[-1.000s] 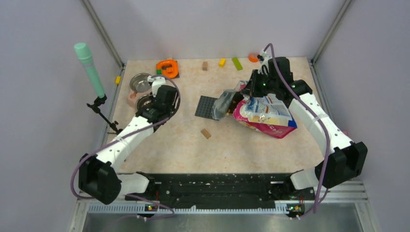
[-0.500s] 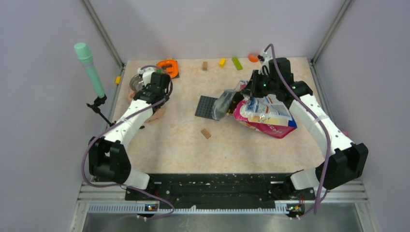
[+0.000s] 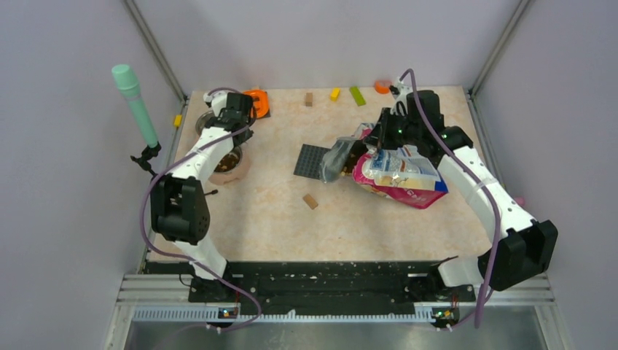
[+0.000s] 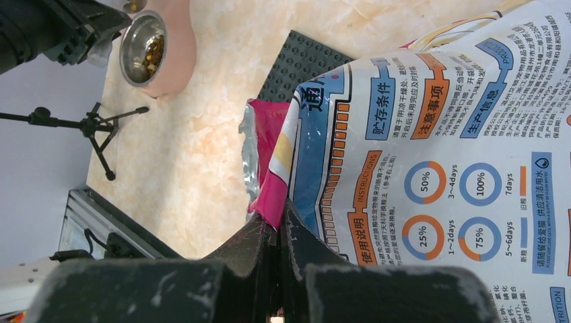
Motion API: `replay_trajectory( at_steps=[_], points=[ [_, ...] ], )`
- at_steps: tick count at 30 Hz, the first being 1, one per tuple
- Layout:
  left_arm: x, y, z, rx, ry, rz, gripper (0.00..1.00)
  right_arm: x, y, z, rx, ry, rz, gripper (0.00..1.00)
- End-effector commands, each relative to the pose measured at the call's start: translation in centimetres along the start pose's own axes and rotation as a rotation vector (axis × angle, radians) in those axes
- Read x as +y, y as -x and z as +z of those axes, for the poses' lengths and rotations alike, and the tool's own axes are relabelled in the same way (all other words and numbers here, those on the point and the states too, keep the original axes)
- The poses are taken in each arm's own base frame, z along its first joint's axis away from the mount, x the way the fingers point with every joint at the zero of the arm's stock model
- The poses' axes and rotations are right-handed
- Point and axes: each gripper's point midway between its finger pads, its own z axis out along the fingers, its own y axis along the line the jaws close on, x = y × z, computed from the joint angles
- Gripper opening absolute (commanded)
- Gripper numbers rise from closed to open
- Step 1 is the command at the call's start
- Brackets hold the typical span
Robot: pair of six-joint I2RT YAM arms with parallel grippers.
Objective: Serve the pet food
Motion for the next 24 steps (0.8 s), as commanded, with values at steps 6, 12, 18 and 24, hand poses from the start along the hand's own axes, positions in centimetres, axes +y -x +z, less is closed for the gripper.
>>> replay_trajectory(
  at_steps=[6,12,18,24],
  points=[
    [-0.3,3.4,2.7,-0.008,-0.011,-0.171,0.00,3.6,3.1,-2.8,-0.132,0.133,-0.042,0.00],
    [-1.0,4.9,4.3,0.020,-0.036,-0.230,0.00,3.5,3.1,-2.5,-0.130,0.134,-0.045,0.00],
    [-1.2,6.3,5.3,0.041,-0.077,-0.329,0.00,3.3,3.0,-2.2,-0.125,0.130,-0.046,0.00],
    [-0.6,6.8,6.0,0.061,-0.074,-0.397,0.00,3.4,3.1,-2.1,-0.129,0.133,-0.047,0.00]
  ],
)
